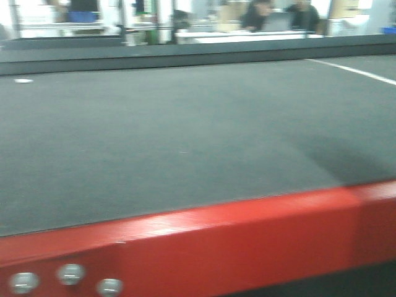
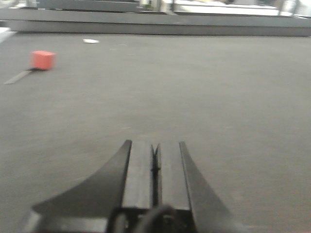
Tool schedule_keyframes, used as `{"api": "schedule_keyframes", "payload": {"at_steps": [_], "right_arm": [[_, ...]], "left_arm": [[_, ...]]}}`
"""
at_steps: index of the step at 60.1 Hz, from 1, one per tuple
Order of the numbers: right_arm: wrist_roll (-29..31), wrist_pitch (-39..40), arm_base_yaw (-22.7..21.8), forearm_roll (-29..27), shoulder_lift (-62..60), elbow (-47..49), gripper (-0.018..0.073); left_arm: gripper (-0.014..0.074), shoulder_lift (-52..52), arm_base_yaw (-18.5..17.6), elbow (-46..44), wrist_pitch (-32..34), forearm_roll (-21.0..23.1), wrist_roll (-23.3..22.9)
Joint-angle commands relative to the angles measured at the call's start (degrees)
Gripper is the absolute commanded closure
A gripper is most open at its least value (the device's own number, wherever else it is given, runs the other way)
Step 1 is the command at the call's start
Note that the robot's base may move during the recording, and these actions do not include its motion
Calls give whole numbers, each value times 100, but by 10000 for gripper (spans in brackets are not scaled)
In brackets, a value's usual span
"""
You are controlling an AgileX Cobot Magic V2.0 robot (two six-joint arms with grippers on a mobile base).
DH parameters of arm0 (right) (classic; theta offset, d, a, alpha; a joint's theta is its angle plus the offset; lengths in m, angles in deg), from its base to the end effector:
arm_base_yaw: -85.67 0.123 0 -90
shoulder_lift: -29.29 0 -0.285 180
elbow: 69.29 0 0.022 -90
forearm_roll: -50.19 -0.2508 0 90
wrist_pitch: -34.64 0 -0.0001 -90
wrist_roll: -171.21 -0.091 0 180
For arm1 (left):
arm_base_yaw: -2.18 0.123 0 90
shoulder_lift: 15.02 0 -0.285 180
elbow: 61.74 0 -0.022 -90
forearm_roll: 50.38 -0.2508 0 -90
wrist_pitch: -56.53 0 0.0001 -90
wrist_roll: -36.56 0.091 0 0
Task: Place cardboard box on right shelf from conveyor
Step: 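Drive the base away from the conveyor toward the steel shelf rack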
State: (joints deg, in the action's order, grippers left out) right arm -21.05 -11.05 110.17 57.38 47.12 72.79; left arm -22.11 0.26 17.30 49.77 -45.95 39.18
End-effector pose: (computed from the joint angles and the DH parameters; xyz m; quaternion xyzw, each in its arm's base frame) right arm 0.0148 -0.0022 0.3519 -0.0878 0.7675 0.1400 0.6193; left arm 0.0567 -0.0027 0.1924 0.0040 0.7246 -0.0255 0.6887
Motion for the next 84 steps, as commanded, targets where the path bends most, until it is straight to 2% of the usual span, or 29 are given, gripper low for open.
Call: {"api": "schedule_keyframes", "payload": {"at_steps": [1, 84], "right_arm": [[52, 515, -23, 105, 80, 136, 361], [52, 515, -23, 105, 80, 136, 361]], "left_arm": [[713, 83, 12, 47, 487, 34, 1], [713, 83, 12, 47, 487, 34, 1]]}}
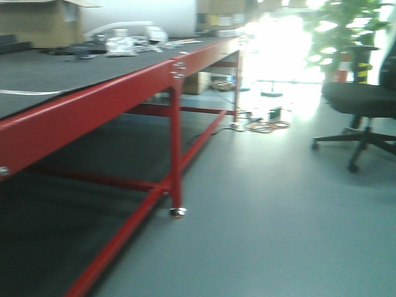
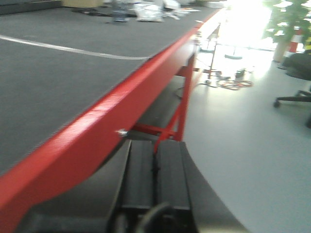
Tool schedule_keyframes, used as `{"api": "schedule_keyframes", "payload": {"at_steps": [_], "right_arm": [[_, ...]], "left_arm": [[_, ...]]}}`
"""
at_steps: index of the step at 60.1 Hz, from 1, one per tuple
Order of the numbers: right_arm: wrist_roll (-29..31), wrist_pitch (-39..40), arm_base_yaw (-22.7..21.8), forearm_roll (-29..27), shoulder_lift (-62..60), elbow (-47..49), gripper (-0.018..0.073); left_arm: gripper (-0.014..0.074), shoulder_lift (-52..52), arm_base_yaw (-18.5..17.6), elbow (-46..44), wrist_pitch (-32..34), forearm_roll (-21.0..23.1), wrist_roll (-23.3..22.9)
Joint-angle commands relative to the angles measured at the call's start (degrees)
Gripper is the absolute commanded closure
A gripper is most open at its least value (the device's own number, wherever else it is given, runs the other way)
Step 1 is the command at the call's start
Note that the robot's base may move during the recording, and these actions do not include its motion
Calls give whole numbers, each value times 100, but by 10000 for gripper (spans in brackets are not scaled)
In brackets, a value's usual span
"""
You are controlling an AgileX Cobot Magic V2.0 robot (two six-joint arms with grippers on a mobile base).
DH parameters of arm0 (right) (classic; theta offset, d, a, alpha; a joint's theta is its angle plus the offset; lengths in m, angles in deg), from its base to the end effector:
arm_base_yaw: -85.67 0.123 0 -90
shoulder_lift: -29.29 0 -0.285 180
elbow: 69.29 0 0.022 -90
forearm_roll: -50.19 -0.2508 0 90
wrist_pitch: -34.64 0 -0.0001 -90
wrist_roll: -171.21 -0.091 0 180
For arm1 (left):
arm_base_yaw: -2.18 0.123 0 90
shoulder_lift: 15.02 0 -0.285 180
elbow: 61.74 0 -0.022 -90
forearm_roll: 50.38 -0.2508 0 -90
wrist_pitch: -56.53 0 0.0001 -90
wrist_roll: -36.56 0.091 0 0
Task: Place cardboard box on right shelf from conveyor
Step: 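Drive the base away from the conveyor toward the steel shelf rack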
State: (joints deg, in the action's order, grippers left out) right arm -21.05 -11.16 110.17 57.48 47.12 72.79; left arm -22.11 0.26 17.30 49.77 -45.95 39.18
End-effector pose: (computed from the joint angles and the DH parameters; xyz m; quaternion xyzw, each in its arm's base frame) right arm 0.0148 -0.0024 0.3517 -0.0879 0.7681 0.1389 0.6189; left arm 0.0567 -0.0027 0.1924 0.0040 0.7246 -0.0255 0.6887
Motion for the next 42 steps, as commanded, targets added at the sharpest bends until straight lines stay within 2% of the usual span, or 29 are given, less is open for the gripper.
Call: {"api": "schedule_keyframes", "payload": {"at_steps": [1, 42], "right_arm": [[52, 526, -23, 95, 80, 136, 361], [52, 526, -23, 95, 80, 136, 361]], "left_arm": [[713, 83, 12, 47, 487, 34, 1], [713, 83, 12, 47, 487, 34, 1]]}}
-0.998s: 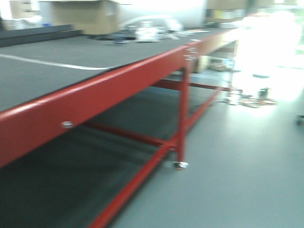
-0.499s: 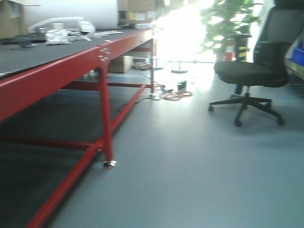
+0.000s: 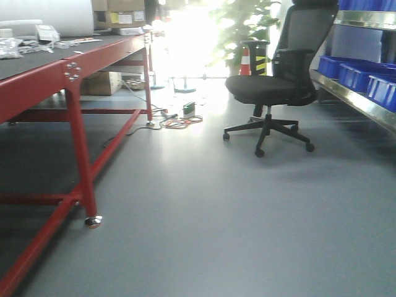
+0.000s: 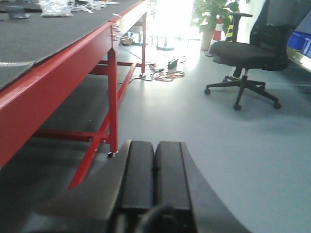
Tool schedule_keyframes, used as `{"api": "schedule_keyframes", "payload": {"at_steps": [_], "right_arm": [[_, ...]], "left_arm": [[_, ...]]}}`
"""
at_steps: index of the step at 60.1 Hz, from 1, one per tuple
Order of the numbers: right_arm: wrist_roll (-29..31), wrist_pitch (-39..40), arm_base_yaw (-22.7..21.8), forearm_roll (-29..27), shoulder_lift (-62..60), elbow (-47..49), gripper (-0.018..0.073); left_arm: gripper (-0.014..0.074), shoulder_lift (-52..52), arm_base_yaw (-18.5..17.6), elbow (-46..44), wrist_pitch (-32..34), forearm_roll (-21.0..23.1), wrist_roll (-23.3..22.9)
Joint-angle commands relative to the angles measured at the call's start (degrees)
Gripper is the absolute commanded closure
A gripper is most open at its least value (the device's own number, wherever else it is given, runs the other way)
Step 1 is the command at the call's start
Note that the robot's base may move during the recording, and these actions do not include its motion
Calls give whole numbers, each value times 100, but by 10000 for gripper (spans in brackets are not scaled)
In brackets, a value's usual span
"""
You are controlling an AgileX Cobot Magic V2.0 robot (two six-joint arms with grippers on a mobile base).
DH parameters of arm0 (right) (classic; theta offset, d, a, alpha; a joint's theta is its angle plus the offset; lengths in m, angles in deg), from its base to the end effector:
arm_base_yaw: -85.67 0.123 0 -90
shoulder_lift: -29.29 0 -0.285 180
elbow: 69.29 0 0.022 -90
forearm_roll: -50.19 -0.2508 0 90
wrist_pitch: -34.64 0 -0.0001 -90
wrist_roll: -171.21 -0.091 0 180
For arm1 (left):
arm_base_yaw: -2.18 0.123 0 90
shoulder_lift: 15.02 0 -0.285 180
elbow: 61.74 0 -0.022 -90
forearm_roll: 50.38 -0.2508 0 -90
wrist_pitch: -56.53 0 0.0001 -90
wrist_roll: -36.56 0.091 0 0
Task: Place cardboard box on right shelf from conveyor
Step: 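Drive the base away from the conveyor toward the steel shelf rack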
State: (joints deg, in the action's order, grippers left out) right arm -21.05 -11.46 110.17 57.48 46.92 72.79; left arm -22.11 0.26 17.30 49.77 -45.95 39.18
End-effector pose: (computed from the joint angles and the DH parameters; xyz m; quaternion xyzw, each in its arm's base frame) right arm 0.0140 -0.0028 0.3513 -0.0877 0.7687 0.1387 0.6182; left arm 0.0567 -0.0027 0.1924 0.0040 0.7246 -0.0255 0.6887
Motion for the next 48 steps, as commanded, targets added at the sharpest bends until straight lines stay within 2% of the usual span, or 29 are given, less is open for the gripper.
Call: {"api": "schedule_keyframes", "payload": {"at_steps": [1, 48], "right_arm": [[52, 555, -23, 95, 100, 136, 361], [52, 555, -23, 95, 100, 136, 361]], "left_arm": [[712, 83, 12, 47, 487, 34, 1], [712, 93, 12, 47, 487, 34, 1]]}}
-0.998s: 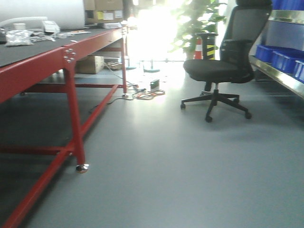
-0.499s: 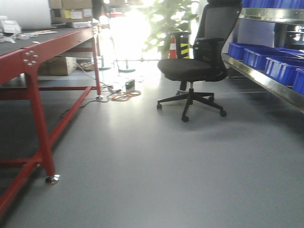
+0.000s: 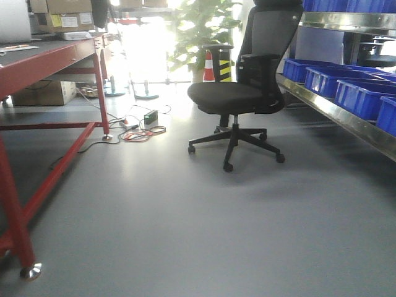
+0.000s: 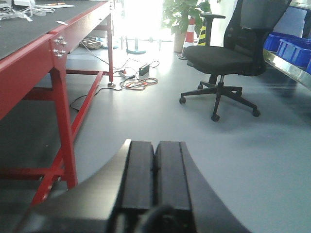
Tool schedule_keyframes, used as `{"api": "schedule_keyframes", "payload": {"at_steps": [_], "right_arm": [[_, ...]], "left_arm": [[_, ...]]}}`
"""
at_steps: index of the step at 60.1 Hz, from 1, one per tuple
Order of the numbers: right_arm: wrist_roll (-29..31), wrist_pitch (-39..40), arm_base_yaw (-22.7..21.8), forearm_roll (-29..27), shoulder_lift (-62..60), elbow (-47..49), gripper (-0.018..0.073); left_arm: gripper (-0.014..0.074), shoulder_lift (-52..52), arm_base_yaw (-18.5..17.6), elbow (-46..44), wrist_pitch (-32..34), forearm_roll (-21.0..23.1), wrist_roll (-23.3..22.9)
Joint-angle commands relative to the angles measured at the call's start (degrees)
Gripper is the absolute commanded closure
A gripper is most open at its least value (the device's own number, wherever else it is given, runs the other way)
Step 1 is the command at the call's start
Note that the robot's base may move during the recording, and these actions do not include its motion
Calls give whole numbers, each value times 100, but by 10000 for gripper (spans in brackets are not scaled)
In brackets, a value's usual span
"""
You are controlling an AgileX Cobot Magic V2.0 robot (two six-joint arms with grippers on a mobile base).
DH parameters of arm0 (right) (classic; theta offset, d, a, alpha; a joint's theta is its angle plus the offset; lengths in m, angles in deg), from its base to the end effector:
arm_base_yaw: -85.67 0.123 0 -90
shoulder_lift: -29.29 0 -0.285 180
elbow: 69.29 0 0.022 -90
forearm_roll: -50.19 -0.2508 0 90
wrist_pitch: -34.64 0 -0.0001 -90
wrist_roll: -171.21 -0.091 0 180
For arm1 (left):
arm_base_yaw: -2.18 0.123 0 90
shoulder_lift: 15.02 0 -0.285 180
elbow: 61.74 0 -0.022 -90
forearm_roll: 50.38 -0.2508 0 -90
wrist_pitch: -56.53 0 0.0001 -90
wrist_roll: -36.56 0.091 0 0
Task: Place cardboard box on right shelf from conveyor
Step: 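Drive the base away from the conveyor toward the steel shelf rack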
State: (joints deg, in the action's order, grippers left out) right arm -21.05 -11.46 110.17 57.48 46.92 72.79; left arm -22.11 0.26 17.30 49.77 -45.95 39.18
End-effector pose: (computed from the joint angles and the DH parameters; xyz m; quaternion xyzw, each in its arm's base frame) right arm 0.0140 -0.0028 0.3513 -0.0877 0.7687 0.1387 0.6182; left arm 0.0567 -0.0027 0.1924 0.0040 0.7246 -0.0255 0.6887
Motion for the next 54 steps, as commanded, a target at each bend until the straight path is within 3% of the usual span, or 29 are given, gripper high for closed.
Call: {"api": "schedule_keyframes", "payload": {"at_steps": [1, 54], "right_arm": [[52, 555, -23, 95, 100, 136, 361], [52, 555, -23, 95, 100, 136, 361]], "left_arm": [[713, 93, 12, 47, 487, 34, 1], [713, 93, 1, 47, 487, 34, 1]]}}
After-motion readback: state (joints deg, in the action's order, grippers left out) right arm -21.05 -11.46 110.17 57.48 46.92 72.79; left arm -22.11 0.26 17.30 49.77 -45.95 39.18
